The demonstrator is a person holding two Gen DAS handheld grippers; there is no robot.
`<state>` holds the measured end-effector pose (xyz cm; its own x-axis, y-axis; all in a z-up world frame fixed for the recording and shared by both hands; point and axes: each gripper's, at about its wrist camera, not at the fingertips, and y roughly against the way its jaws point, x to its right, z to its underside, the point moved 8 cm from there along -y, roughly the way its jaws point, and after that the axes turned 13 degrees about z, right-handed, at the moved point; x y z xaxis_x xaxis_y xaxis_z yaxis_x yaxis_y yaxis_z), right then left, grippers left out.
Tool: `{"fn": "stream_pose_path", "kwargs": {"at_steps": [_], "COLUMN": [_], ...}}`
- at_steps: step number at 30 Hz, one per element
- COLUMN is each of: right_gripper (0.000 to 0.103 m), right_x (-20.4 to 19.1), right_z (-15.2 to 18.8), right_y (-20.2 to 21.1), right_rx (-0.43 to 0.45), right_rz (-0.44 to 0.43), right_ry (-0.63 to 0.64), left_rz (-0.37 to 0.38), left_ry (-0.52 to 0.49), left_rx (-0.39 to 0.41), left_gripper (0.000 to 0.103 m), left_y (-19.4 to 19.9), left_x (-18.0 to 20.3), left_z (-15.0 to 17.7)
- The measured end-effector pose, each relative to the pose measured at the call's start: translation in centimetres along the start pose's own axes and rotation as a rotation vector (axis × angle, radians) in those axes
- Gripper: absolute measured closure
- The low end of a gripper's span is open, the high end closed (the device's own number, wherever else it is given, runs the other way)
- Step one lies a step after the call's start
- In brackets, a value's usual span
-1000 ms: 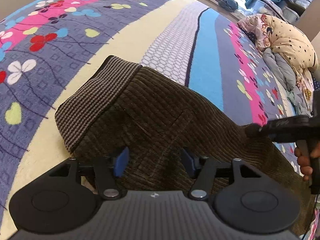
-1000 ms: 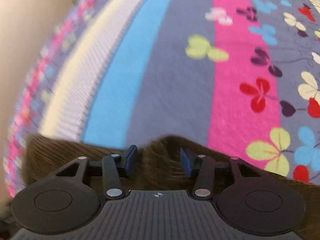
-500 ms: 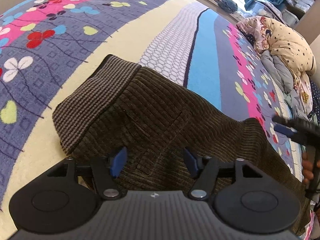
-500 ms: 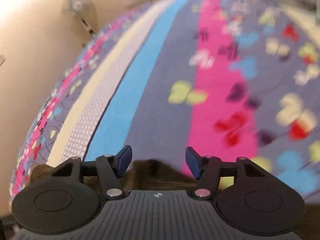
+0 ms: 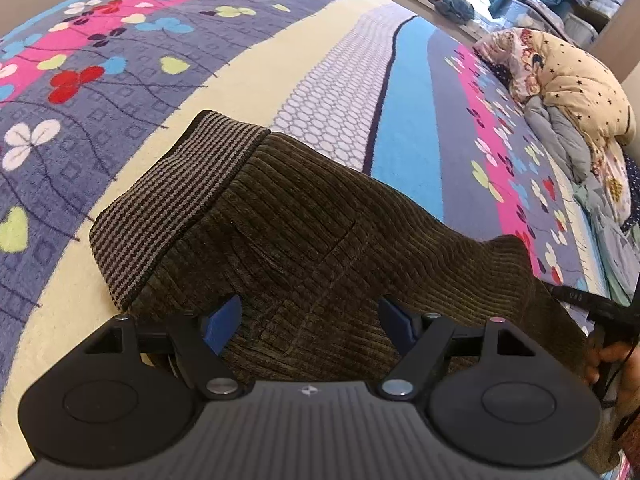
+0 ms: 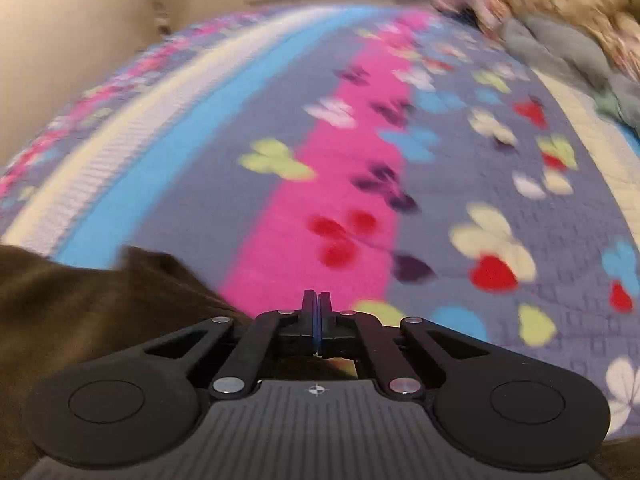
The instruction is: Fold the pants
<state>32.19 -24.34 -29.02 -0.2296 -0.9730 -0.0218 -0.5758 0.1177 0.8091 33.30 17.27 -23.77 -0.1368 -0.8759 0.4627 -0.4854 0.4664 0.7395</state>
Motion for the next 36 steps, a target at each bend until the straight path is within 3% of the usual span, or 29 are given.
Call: {"fn": "stream_pose_path", "kwargs": {"at_steps": [3, 5, 6, 9, 11, 12, 13, 14, 15, 17, 19, 21, 23, 24, 25, 27, 32, 36], "right_gripper": [0.099, 0.097, 0.09, 0.077, 0.077, 0.077, 0.097, 0.103, 0.103, 0.103, 0.088, 0.088, 0.066, 0.042, 0.033, 0.032, 0.029, 0.027], "right_x": [1.1, 1.7, 2.0, 5.6, 11.0, 13.6, 16.9, 19.4, 21.5, 26.0, 30.4, 33.5, 36.4, 37.5, 38.4, 40.0, 42.0, 42.5], "right_z": [-0.3, 0.4, 1.1, 4.1, 7.1, 8.6, 10.3, 11.2, 11.8, 13.1, 14.9, 16.4, 17.4, 17.6, 17.8, 18.4, 20.9, 19.3], "right_y": [2.9, 5.6, 6.7, 9.4, 8.7, 7.9, 7.5, 8.1, 8.9, 11.4, 13.4, 15.4, 17.8, 19.1, 20.0, 21.0, 20.6, 20.3], "right_rx": [0.091, 0.098, 0.104, 0.169, 0.097, 0.044, 0.021, 0.032, 0.034, 0.073, 0.077, 0.092, 0.12, 0.152, 0.186, 0.209, 0.15, 0.178], "right_rz": [-0.046, -0.087, -0.082, 0.058, 0.144, 0.173, 0.171, 0.159, 0.191, 0.34, 0.445, 0.453, 0.495, 0.503, 0.505, 0.489, 0.394, 0.348], "right_ry": [-0.113, -0.17, -0.168, -0.133, -0.187, -0.221, -0.264, -0.309, -0.343, -0.378, -0.404, -0.463, -0.518, -0.534, -0.547, -0.573, -0.595, -0.556], "left_rz": [-0.034, -0.048, -0.044, -0.057, -0.103, -0.116, -0.133, -0.152, -0.168, -0.196, -0.22, -0.244, -0.252, -0.25, -0.246, -0.232, -0.21, -0.198], "left_ry": [-0.001, -0.004, -0.006, -0.025, -0.055, -0.061, -0.07, -0.081, -0.084, -0.06, -0.042, -0.043, -0.053, -0.057, -0.057, -0.058, -0.125, -0.191], "left_rx": [0.002, 0.004, 0.003, -0.011, -0.012, -0.014, -0.013, -0.014, -0.018, -0.015, -0.02, -0.019, -0.01, -0.005, -0.002, -0.004, -0.013, -0.028], "left_gripper": [0.022, 0.022, 0.02, 0.015, 0.009, 0.007, 0.007, 0.007, 0.007, 0.007, 0.007, 0.007, 0.007, 0.007, 0.007, 0.007, 0.007, 0.007], "left_y": [0.2, 0.3, 0.2, -0.5, -1.1, -1.4, -1.6, -1.7, -1.7, -1.4, -1.1, -0.7, -0.2, 0.0, 0.1, 0.2, -0.2, -1.1], "left_x": [0.6, 1.3, 1.8, 3.3, 4.0, 4.2, 4.4, 4.6, 4.6, 4.5, 4.5, 5.0, 6.2, 6.9, 7.8, 9.7, 14.8, 18.4], "left_z": [-0.2, -0.4, -0.4, 0.0, 0.4, 0.6, 0.7, 0.7, 0.8, 0.8, 0.8, 0.7, 0.7, 0.7, 0.8, 1.2, 2.5, 4.1]}}
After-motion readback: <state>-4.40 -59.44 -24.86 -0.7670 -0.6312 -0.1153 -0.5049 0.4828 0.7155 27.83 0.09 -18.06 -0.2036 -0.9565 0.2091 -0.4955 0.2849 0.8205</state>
